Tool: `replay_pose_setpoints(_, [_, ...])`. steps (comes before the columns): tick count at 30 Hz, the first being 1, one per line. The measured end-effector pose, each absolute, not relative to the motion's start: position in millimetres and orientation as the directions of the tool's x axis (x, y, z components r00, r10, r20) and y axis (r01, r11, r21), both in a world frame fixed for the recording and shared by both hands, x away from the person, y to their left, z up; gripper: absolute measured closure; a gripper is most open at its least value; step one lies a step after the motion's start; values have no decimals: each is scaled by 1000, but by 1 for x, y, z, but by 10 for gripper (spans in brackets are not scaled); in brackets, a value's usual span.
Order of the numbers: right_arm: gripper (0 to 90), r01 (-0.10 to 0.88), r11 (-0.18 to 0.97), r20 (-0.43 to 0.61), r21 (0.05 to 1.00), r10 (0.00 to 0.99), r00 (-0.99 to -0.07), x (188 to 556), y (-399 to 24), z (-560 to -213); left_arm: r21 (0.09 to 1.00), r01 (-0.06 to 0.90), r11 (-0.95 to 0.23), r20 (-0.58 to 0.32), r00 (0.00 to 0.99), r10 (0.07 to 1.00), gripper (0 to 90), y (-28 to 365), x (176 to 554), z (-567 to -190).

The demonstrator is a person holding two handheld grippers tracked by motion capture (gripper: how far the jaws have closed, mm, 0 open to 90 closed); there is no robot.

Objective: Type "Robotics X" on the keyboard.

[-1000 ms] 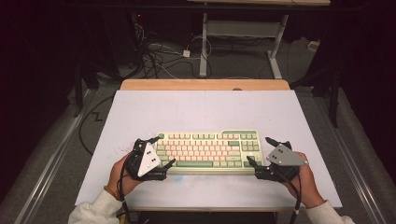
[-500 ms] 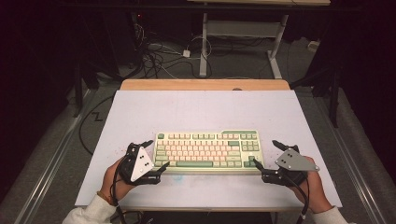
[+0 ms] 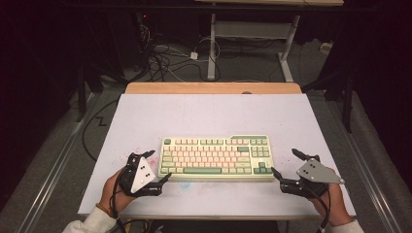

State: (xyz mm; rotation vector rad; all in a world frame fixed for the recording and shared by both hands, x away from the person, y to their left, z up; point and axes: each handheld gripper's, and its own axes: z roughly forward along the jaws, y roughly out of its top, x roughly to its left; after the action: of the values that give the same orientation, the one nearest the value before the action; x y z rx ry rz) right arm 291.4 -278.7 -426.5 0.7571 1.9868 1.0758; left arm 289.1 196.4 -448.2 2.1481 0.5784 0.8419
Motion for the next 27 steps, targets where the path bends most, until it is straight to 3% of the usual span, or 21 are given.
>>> replay_pose_setpoints(16, [155,188,460,-295,868,781,-550,278,-295,-451,758,196,-622,346,688,638,144,205,276,-470])
replay_pose_setpoints(27, [154,155,462,-313,873,776,-548,273,-292,-445,758,182,-626,348,699,625,143,207,272,-471])
